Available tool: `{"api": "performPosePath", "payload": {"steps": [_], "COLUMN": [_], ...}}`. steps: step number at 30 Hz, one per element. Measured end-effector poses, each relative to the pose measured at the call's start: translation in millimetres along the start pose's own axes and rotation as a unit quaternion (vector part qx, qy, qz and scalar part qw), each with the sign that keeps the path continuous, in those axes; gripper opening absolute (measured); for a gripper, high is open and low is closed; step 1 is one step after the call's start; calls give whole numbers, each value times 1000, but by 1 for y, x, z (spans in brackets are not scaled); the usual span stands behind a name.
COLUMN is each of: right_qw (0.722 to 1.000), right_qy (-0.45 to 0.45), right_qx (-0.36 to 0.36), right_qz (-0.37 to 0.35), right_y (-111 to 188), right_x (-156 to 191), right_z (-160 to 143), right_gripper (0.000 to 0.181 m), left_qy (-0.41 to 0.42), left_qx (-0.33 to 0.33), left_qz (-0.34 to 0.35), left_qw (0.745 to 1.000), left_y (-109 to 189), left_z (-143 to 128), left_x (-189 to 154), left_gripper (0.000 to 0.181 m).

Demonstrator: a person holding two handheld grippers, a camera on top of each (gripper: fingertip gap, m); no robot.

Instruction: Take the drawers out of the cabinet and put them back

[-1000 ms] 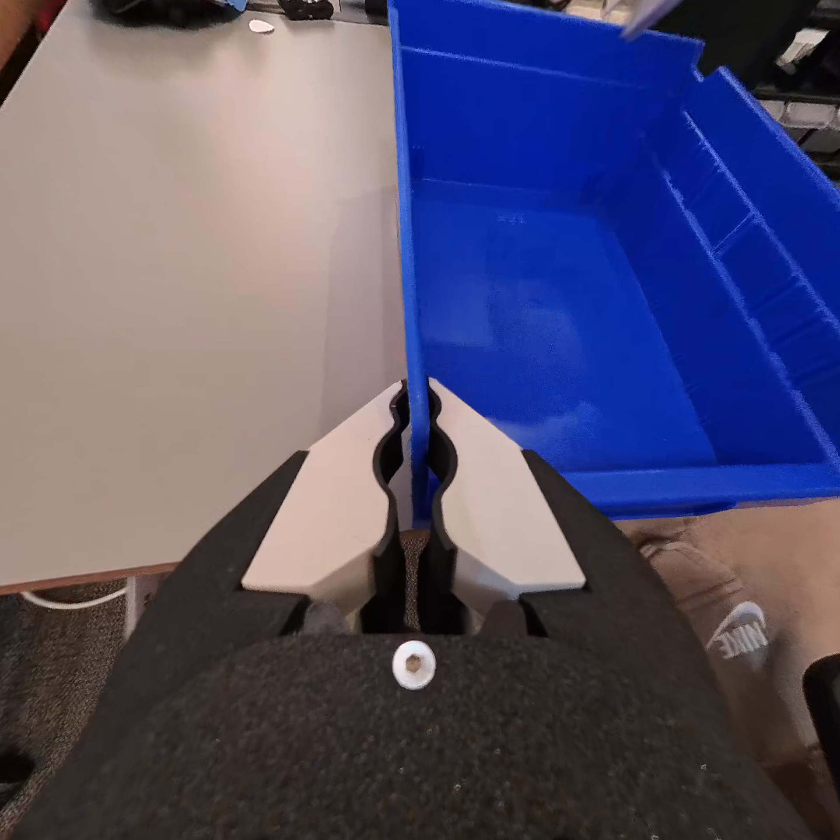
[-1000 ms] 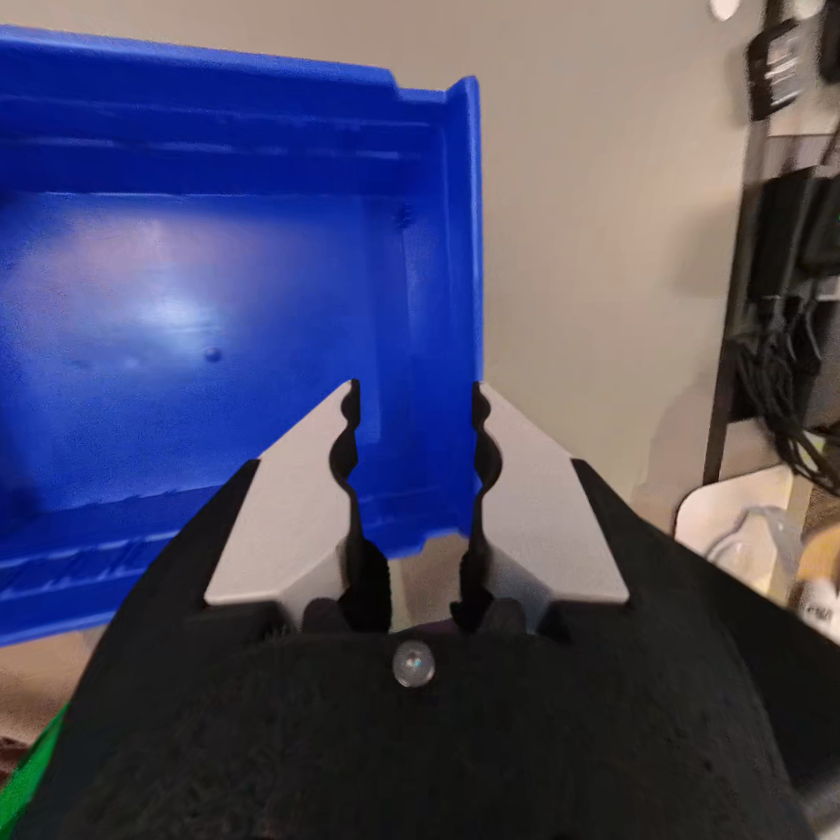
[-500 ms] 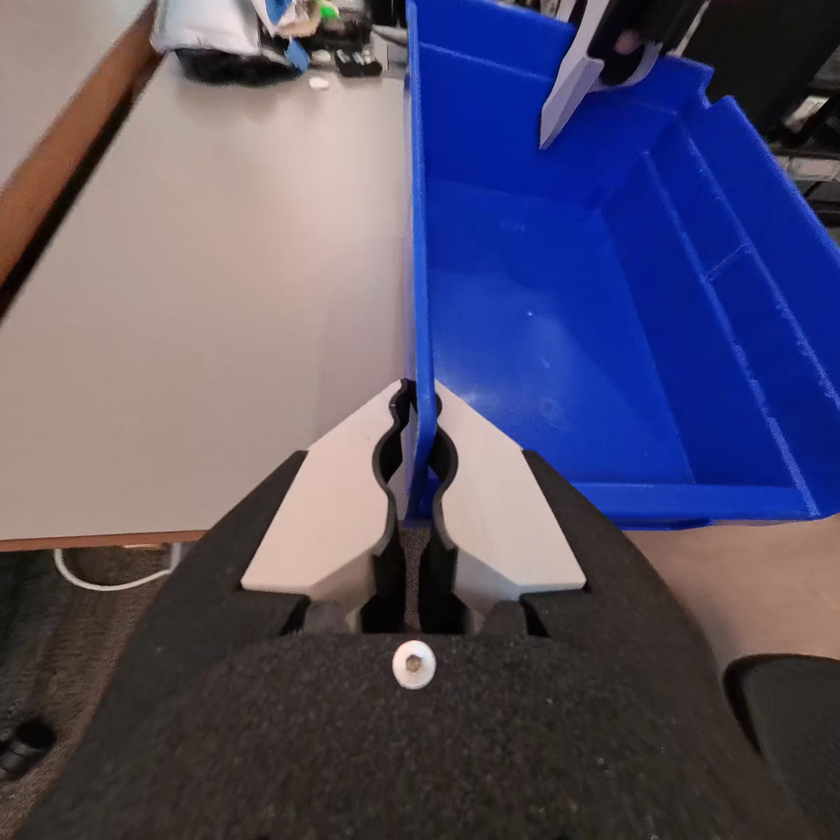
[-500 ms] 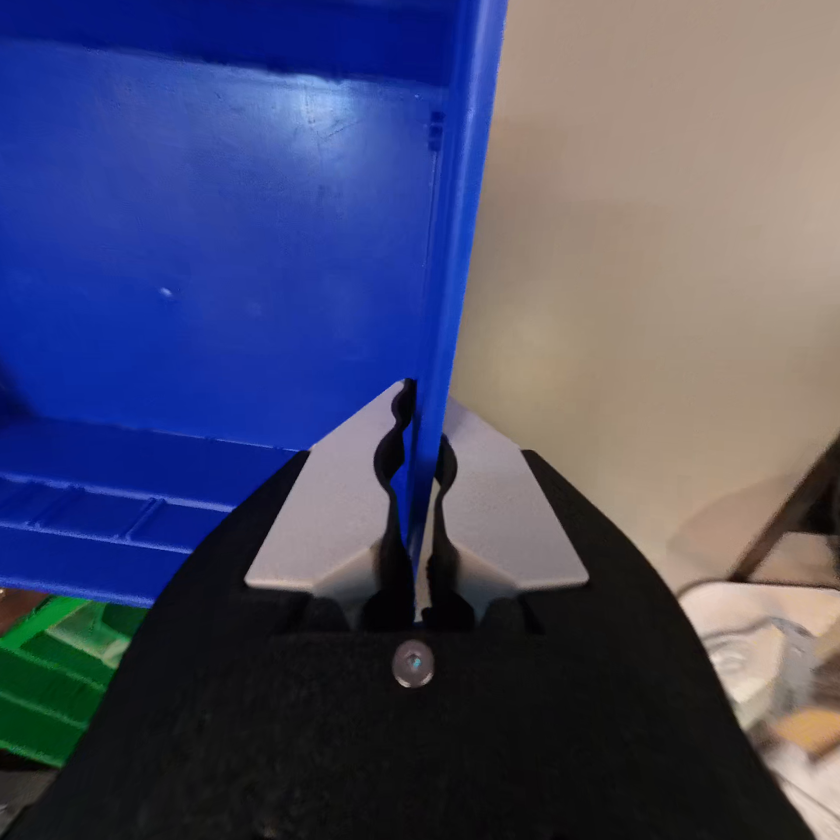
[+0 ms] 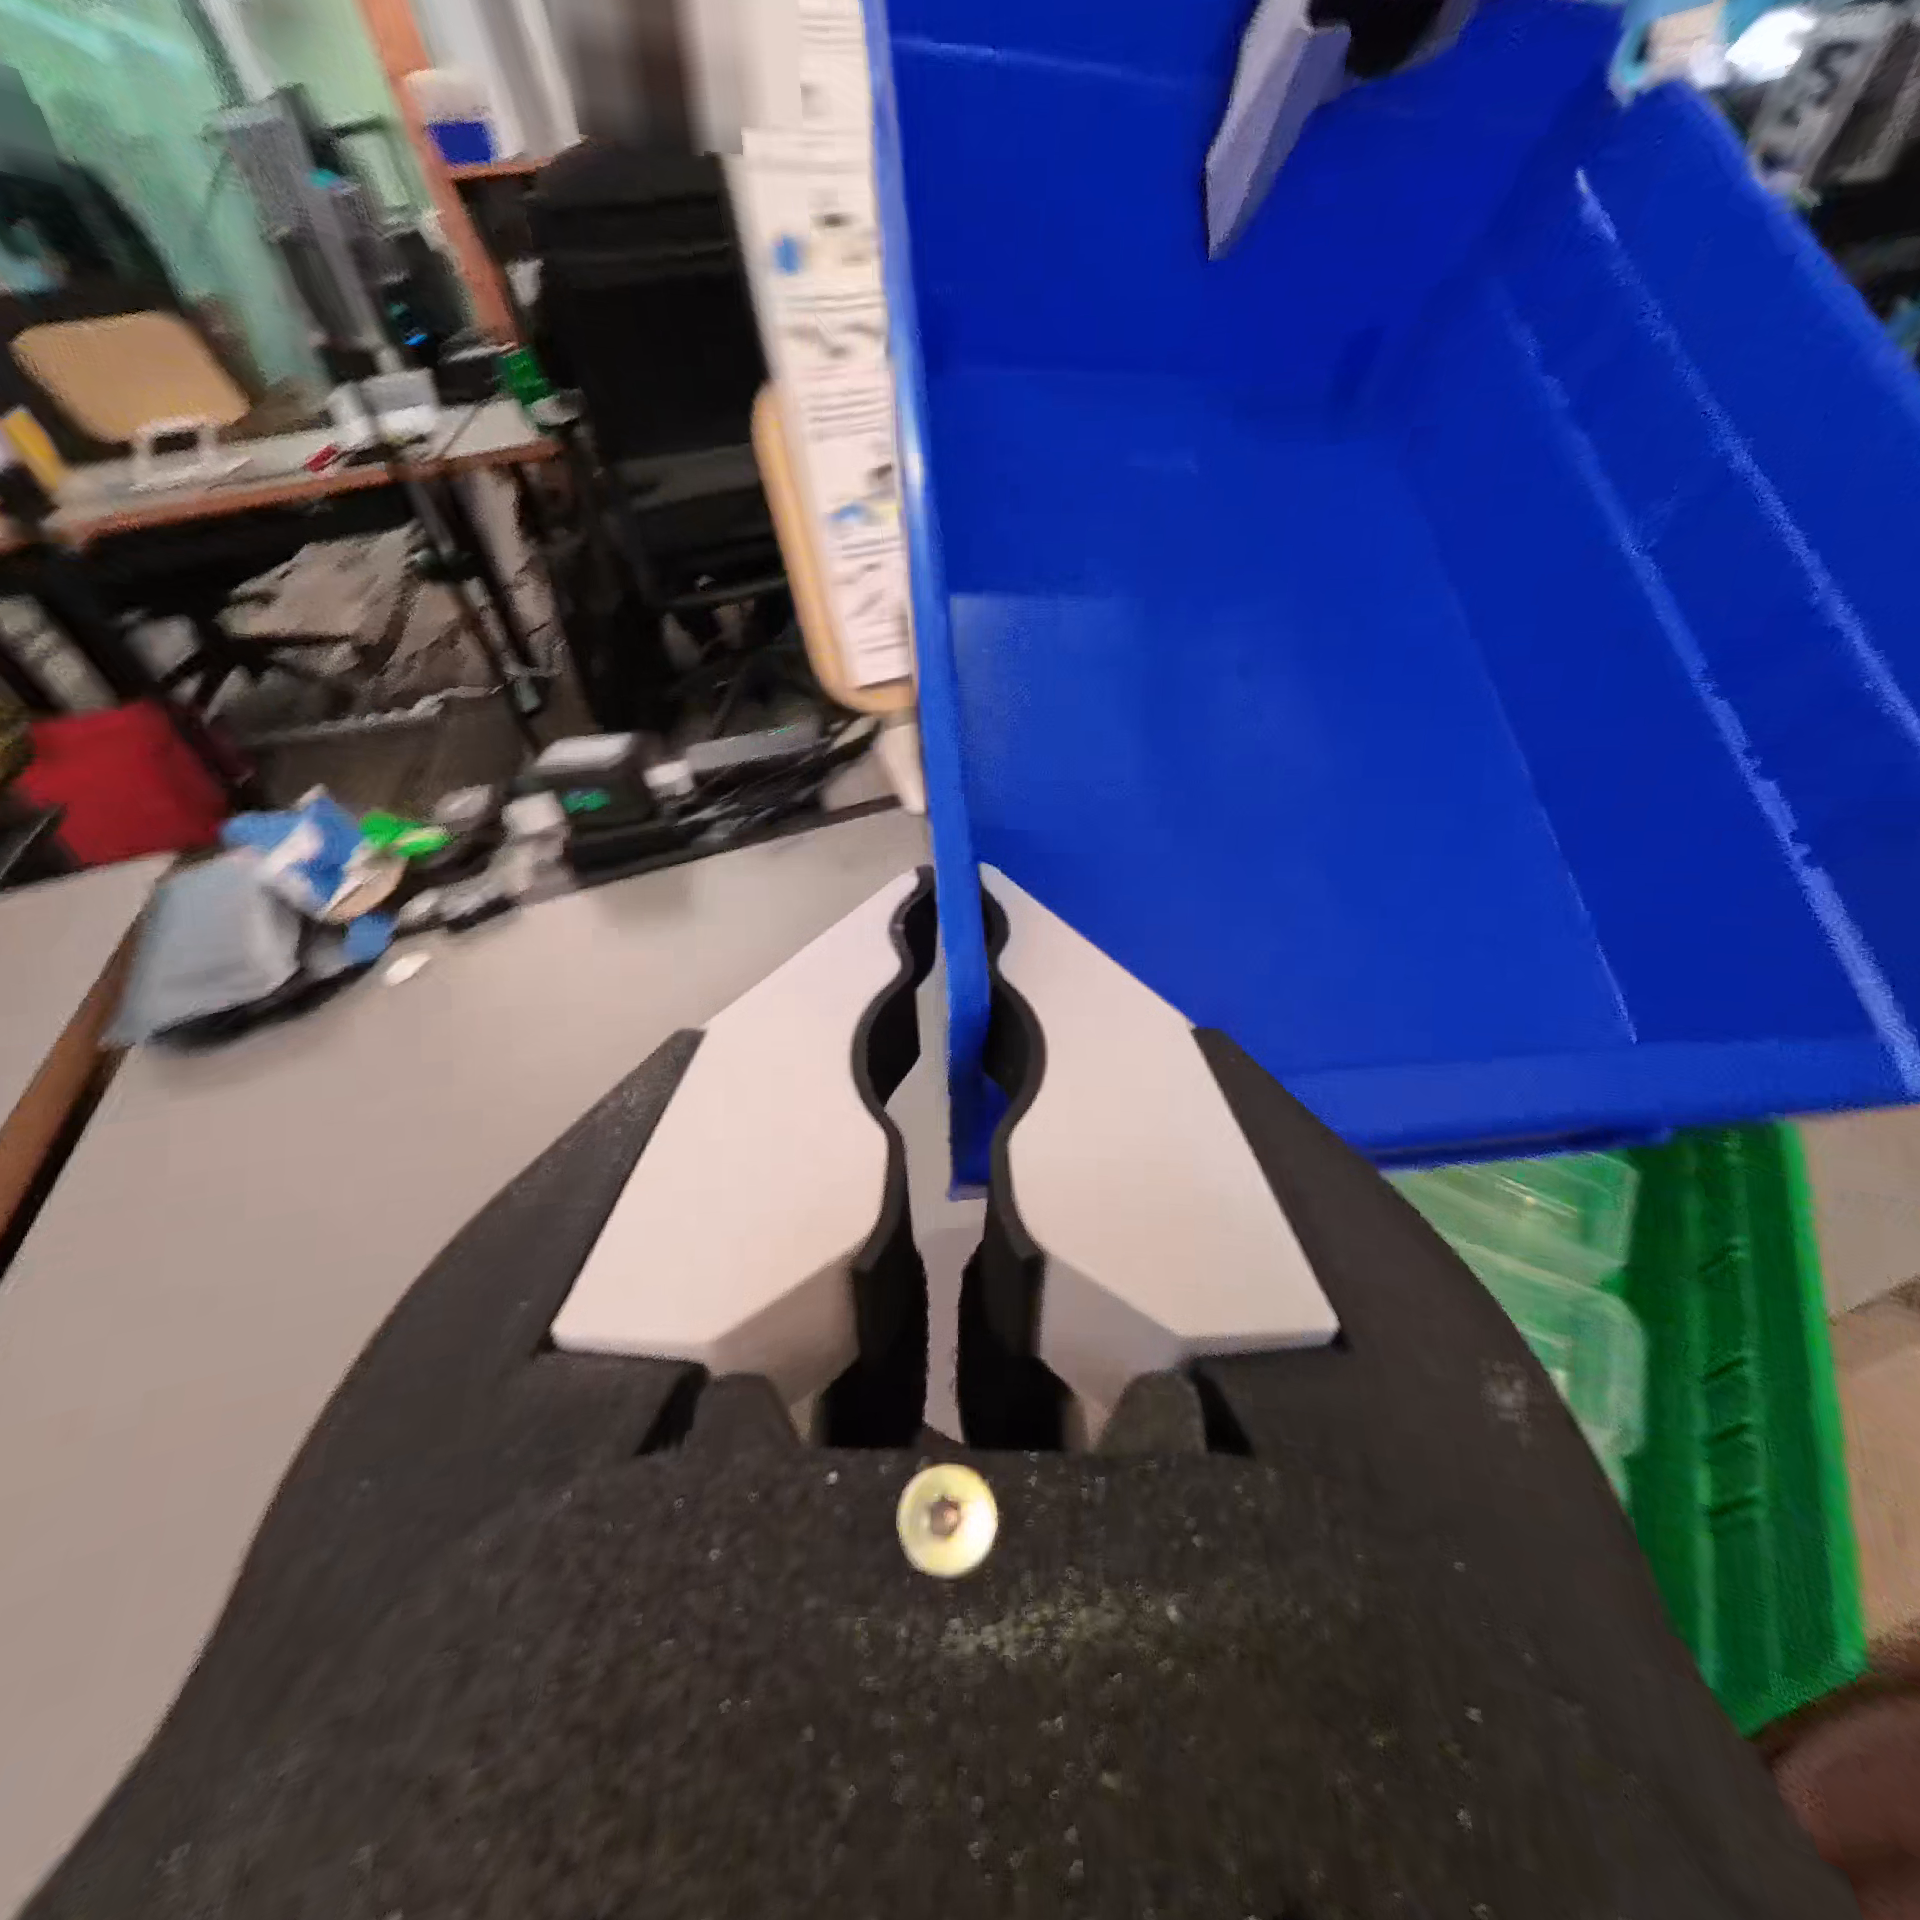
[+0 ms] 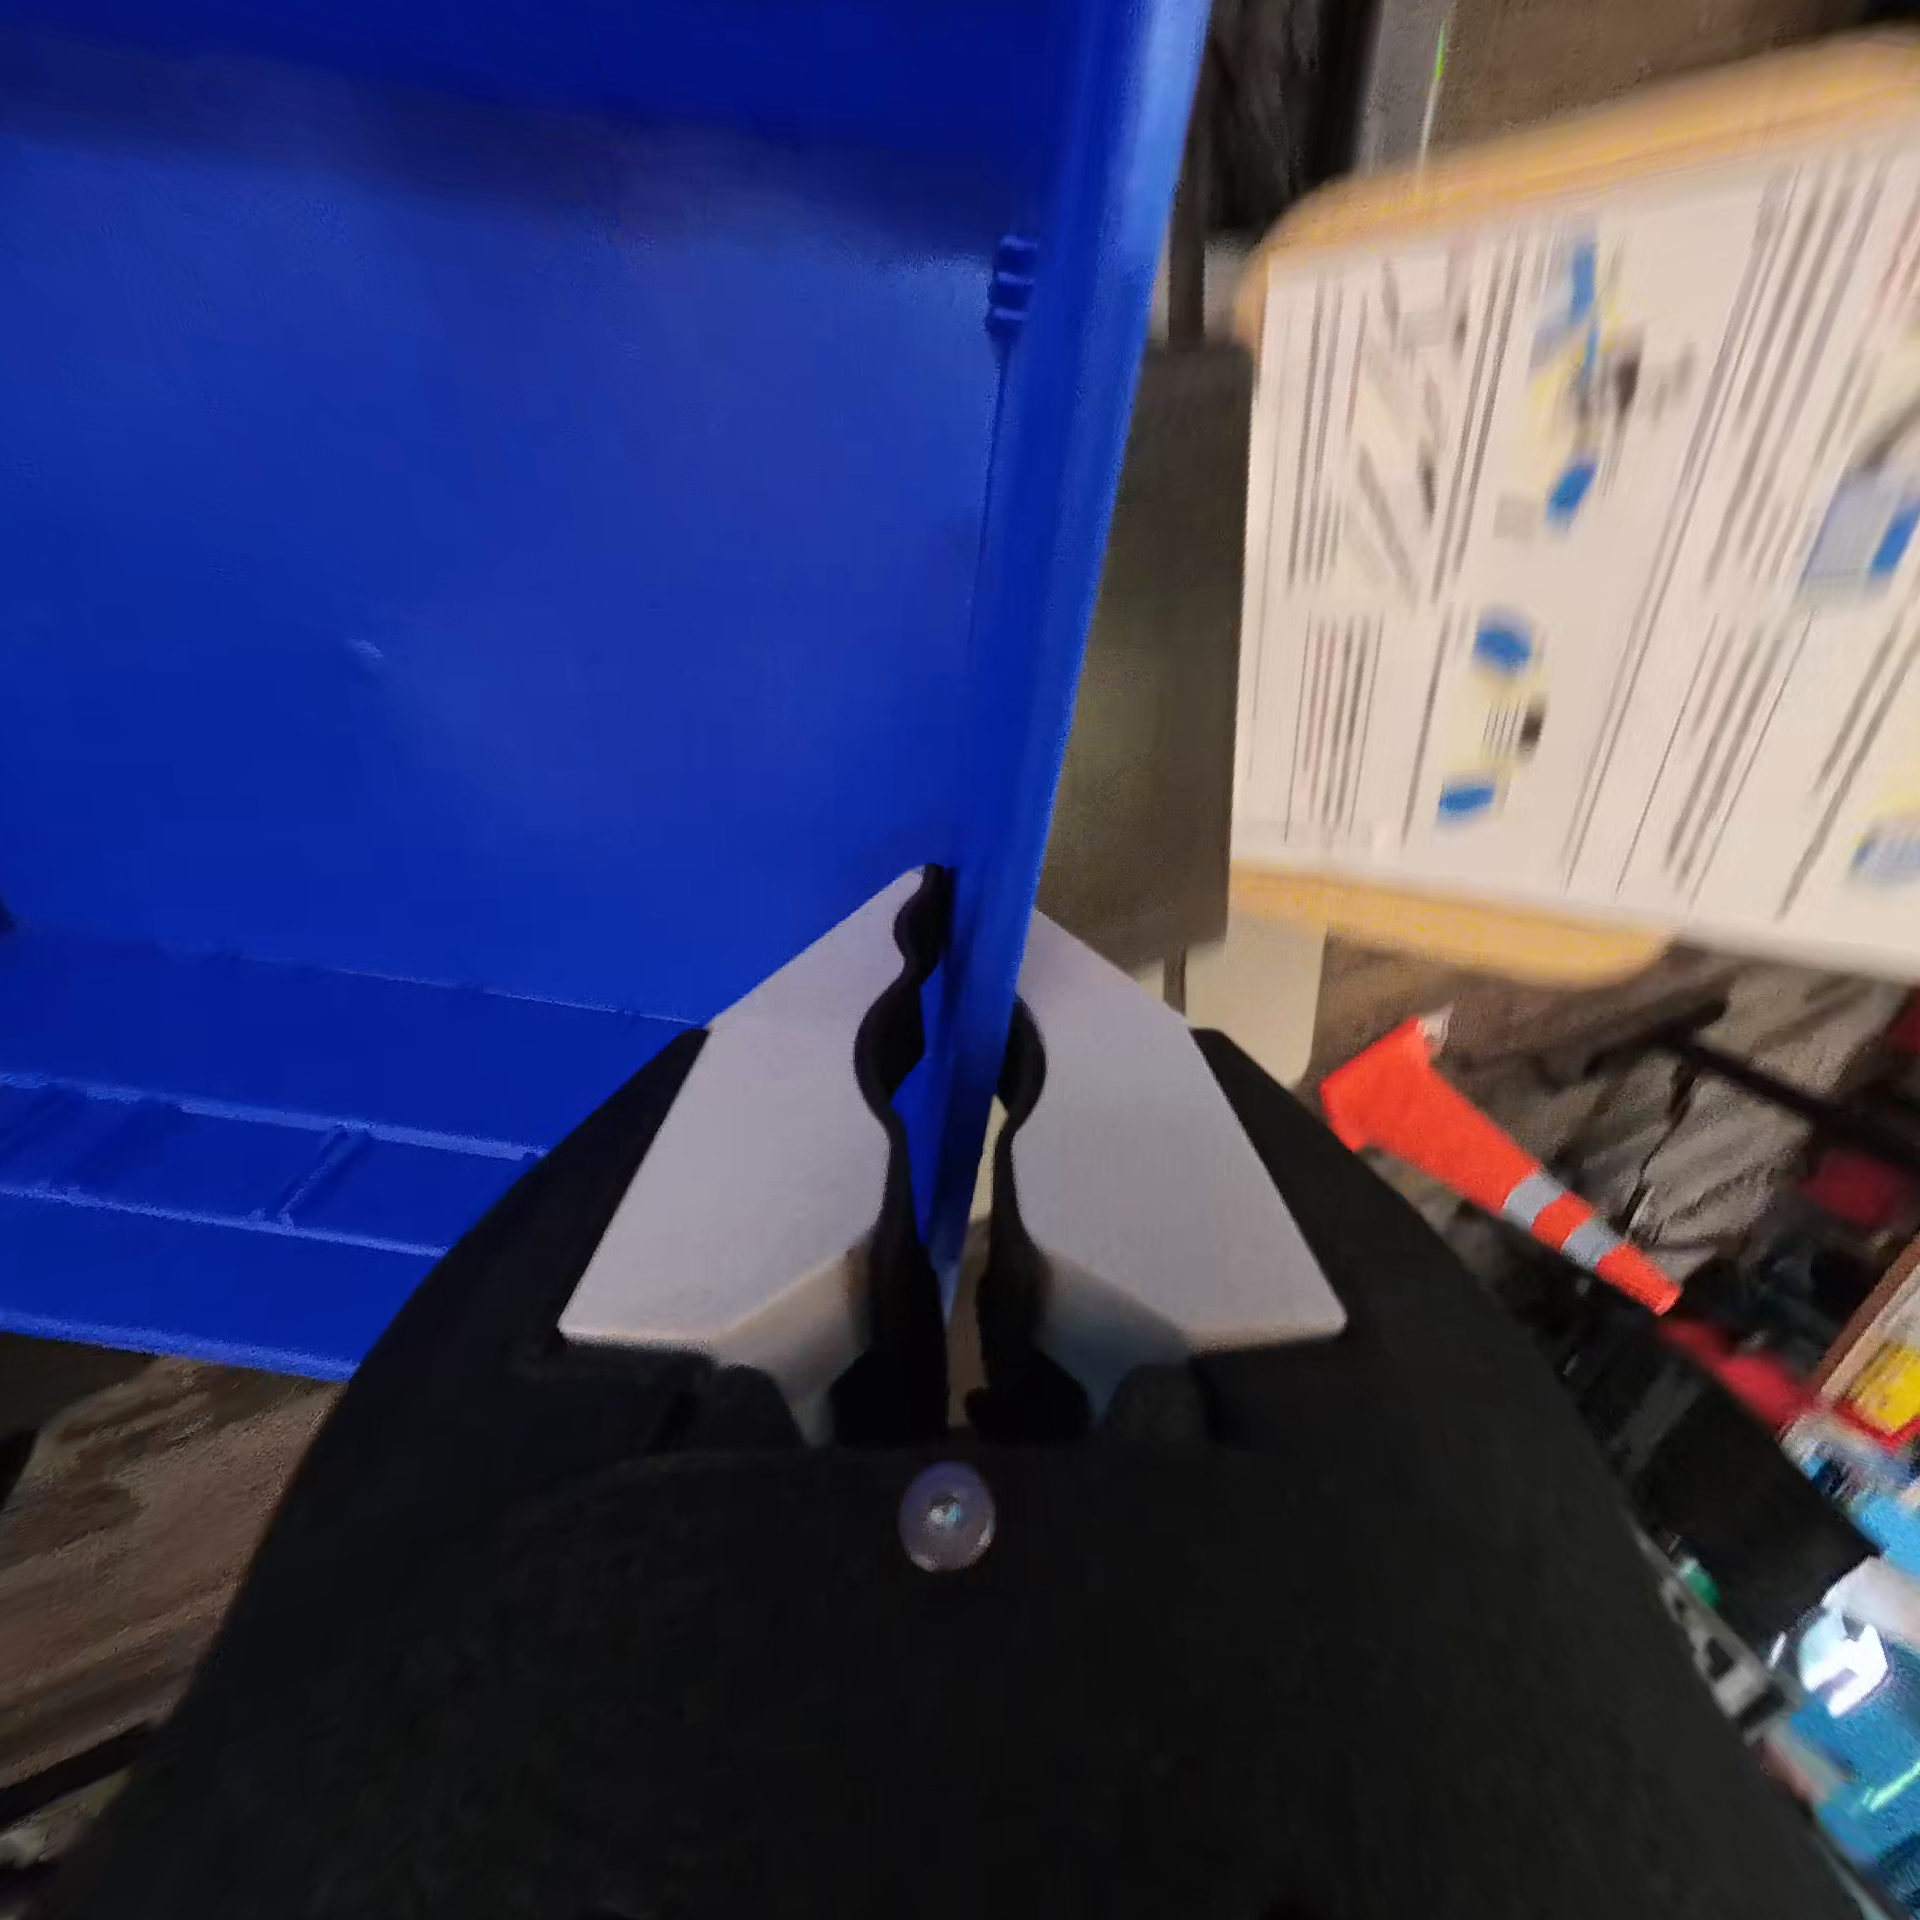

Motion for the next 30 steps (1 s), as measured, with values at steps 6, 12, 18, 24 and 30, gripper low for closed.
{"api": "performPosePath", "payload": {"steps": [6,12,18,24,30], "right_qw": [987,968,961,978,979], "right_qy": [-112,-147,-155,-101,-34], "right_qx": [108,197,201,147,154], "right_qz": [29,53,108,112,129], "right_y": [-24,-98,-177,-234,-277], "right_x": [-5,22,37,12,3], "right_z": [-238,-426,-492,-437,-392], "right_gripper": [2,1,1,2,2], "left_qy": [-80,-184,-147,-91,-77], "left_qx": [43,41,80,99,137], "left_qz": [-117,-115,-153,-131,-152], "left_qw": [989,975,974,982,976], "left_y": [-80,-133,-164,-185,-189], "left_z": [9,-30,-79,-110,-145], "left_x": [-202,-381,-458,-430,-430], "left_gripper": [3,6,8,15,26]}}
Point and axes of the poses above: each gripper's, where its closed fingertips meet, y back along the fingers, z out of its top, x = y × z across the jaws, the point moved 3 cm from there along y, back along the fingers
